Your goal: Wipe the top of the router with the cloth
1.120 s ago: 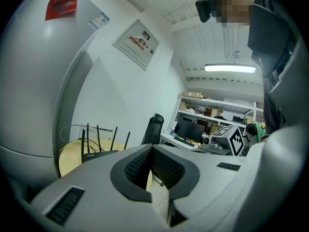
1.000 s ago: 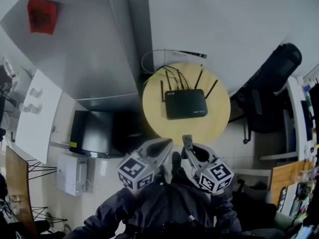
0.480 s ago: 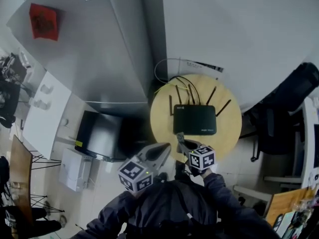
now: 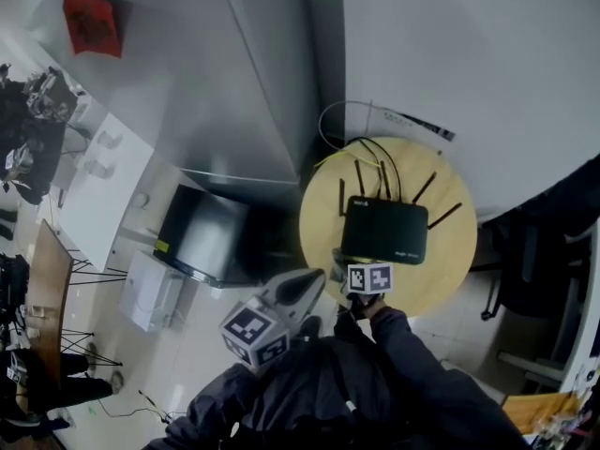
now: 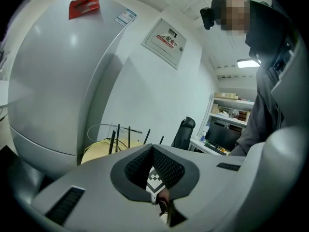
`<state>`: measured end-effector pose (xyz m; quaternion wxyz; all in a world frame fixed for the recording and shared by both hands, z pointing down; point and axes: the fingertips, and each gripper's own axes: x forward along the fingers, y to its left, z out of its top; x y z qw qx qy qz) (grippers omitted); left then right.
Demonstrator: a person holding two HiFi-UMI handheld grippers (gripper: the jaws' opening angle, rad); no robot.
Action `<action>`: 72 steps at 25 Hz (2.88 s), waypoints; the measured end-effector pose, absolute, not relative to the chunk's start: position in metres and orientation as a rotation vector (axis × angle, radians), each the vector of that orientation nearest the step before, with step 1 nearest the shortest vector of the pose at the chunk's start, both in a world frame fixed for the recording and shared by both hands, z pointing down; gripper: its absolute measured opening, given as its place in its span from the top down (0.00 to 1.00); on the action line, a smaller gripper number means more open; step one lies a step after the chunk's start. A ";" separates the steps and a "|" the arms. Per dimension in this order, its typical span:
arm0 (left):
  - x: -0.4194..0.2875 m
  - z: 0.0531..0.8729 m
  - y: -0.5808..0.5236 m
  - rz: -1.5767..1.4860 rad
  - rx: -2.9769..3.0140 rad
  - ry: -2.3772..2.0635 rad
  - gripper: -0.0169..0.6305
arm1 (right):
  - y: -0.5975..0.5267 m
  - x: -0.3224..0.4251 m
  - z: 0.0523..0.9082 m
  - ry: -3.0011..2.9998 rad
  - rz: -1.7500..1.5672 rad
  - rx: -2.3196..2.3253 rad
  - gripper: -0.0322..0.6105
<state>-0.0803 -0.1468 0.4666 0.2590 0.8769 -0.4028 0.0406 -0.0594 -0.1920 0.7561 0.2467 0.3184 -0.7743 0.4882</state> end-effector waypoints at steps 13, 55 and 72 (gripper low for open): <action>-0.054 0.468 -0.169 0.116 2.410 -1.021 0.99 | -0.198 0.025 0.763 -2.088 1.439 0.995 0.84; -0.007 0.482 -0.201 0.166 2.409 -0.972 0.99 | -0.291 0.221 0.774 -1.991 0.404 0.744 0.84; 0.000 0.479 -0.196 0.173 2.436 -0.918 0.99 | -0.234 0.199 0.775 -1.960 0.067 0.471 0.84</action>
